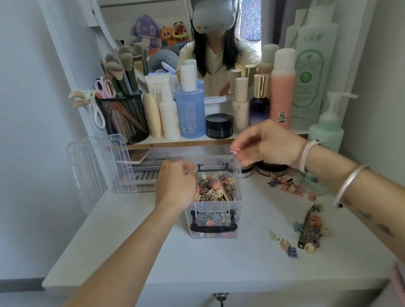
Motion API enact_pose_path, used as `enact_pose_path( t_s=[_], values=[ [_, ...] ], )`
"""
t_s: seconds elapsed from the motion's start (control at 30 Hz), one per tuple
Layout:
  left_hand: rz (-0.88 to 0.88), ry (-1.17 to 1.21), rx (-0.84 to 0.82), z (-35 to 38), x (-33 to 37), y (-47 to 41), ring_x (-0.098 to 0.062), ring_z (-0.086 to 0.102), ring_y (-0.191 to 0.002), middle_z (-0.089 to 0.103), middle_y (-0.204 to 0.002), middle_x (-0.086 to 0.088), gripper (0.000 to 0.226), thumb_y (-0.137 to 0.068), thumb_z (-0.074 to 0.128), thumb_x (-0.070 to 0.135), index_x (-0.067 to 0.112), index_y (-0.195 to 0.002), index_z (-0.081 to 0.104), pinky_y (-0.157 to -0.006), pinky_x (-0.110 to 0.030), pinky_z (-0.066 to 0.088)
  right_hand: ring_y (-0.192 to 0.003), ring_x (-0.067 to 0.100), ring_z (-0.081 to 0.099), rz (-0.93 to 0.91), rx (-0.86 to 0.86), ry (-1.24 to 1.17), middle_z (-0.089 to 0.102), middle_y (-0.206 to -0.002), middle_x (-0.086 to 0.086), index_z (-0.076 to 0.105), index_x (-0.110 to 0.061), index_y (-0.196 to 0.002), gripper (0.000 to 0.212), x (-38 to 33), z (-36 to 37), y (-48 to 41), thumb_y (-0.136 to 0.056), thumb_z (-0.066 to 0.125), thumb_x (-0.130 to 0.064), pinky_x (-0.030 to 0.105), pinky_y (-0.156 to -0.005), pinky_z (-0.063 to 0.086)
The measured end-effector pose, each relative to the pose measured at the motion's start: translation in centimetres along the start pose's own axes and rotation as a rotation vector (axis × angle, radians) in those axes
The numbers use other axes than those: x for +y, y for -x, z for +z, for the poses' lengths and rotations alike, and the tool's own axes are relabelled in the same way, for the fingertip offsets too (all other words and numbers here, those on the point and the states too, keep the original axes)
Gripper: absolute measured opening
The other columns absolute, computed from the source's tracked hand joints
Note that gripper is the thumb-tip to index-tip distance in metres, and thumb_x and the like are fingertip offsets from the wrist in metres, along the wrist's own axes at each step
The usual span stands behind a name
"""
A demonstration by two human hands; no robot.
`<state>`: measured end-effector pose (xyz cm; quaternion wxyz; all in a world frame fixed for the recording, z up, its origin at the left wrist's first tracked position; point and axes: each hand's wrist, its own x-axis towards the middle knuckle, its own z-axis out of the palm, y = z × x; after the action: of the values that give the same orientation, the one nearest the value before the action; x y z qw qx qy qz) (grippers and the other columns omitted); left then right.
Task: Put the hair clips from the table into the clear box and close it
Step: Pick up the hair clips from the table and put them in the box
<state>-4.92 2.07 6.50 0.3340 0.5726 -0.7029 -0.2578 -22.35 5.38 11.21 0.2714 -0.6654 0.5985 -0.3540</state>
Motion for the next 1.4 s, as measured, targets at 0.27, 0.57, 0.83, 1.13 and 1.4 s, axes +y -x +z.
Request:
enact_pose_path(
  t_s=[0.27,0.57,0.83,1.13,1.4],
  values=[
    [-0.030,0.000,0.001,-0.1,0.2,0.2,-0.028,0.048,-0.120,0.044,-0.134,-0.011,0.029,-0.093,0.043,0.011,0.012,-0.114,0.063,-0.104,-0.036,0.037,-0.089,0.010,0.059,0.136,-0.004,0.473,0.065,-0.108,0.010,0.068,-0.004,-0.104,0.025,2.2,-1.3,-0.5,-0.087,0.050,0.003,0.014,-0.073,0.043],
    [-0.021,0.018,0.011,0.2,0.3,-0.2,-0.029,0.053,-0.114,0.047,-0.130,-0.011,0.028,-0.092,0.043,0.010,0.012,-0.110,0.065,-0.100,-0.038,0.042,-0.125,0.035,0.043,0.311,-0.128,0.923,0.039,-0.137,0.014,0.047,-0.006,-0.126,0.038,8.8,0.7,-0.8,-0.088,0.044,-0.007,0.037,-0.103,0.040],
    [-0.012,0.009,0.004,0.2,0.1,-0.2,-0.028,0.050,-0.119,0.048,-0.131,-0.012,0.028,-0.093,0.043,0.010,0.012,-0.111,0.064,-0.102,-0.035,0.039,-0.116,0.035,0.049,0.361,-0.153,0.975,0.036,-0.133,0.013,0.049,-0.006,-0.125,0.035,9.8,1.3,-0.6,-0.091,0.040,-0.013,0.035,-0.096,0.043],
    [-0.015,0.014,-0.003,0.2,0.3,-0.1,-0.028,0.048,-0.121,0.046,-0.131,-0.012,0.028,-0.093,0.043,0.010,0.012,-0.112,0.064,-0.103,-0.034,0.037,-0.110,0.028,0.054,0.288,-0.190,0.847,0.052,-0.113,0.011,0.065,-0.007,-0.106,0.024,7.9,1.0,0.0,-0.086,0.052,-0.008,0.025,-0.083,0.043],
    [-0.009,0.008,-0.002,0.2,0.3,0.0,-0.029,0.049,-0.119,0.046,-0.131,-0.013,0.029,-0.093,0.042,0.008,0.011,-0.113,0.063,-0.102,-0.034,0.038,-0.055,0.012,0.052,0.303,-0.177,0.770,0.052,-0.057,-0.006,0.068,-0.013,-0.090,0.025,7.2,1.0,0.4,-0.079,0.052,0.003,0.023,-0.058,0.051]
  ],
)
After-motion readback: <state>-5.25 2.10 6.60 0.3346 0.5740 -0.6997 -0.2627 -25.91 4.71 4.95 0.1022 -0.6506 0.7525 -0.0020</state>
